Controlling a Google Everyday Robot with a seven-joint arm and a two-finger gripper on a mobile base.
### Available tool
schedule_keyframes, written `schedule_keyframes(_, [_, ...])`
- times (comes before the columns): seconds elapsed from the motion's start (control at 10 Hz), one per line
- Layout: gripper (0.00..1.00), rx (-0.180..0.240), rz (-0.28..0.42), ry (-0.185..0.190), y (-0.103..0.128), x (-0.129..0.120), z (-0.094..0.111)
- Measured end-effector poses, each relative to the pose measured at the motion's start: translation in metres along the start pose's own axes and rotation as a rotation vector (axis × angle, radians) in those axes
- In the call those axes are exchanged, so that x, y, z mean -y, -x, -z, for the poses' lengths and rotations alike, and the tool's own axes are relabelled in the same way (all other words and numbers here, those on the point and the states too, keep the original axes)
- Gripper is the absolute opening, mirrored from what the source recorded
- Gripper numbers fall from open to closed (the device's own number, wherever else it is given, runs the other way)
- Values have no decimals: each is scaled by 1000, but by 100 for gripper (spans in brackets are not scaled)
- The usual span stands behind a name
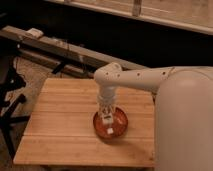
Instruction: Place the bottle in the ceramic bowl
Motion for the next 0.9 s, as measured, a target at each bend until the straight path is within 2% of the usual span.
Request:
schedule_keyframes(0.3, [80, -1, -38, -13, -6, 8, -2])
schedule_keyframes(0.9, [80, -1, -36, -13, -6, 7, -2])
